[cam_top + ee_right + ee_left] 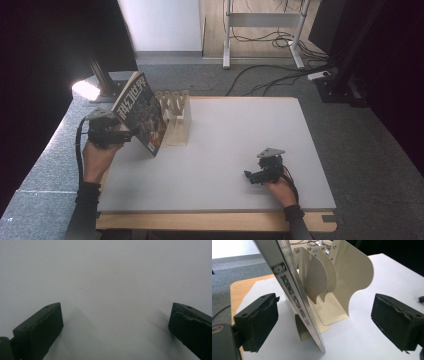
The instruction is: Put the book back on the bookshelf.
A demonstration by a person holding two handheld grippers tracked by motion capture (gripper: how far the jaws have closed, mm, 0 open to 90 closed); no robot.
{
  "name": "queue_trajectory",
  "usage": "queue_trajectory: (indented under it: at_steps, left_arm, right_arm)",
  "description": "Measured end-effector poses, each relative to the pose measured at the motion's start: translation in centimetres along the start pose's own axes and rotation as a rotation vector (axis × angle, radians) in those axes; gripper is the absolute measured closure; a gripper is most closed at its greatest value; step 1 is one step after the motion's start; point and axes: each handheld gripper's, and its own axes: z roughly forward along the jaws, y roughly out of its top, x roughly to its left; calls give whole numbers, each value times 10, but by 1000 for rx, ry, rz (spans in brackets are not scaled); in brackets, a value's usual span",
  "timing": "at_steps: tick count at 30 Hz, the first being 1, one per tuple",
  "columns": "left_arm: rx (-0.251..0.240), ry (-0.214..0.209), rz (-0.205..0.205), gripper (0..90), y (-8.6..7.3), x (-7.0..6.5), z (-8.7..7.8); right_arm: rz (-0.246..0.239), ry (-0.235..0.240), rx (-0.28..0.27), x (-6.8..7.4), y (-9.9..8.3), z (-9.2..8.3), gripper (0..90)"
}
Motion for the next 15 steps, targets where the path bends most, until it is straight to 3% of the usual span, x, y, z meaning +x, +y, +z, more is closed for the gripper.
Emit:
queue_trajectory:
  at_steps: [7, 15]
  left_arm:
    - [0, -31, 20, 47, -8, -10, -11]
    - [4, -69, 100, 26, -14, -32, -17]
  right_arm:
    - [0, 0, 0, 0, 0, 0, 0]
    - [-1, -1, -1, 0, 0, 0, 0]
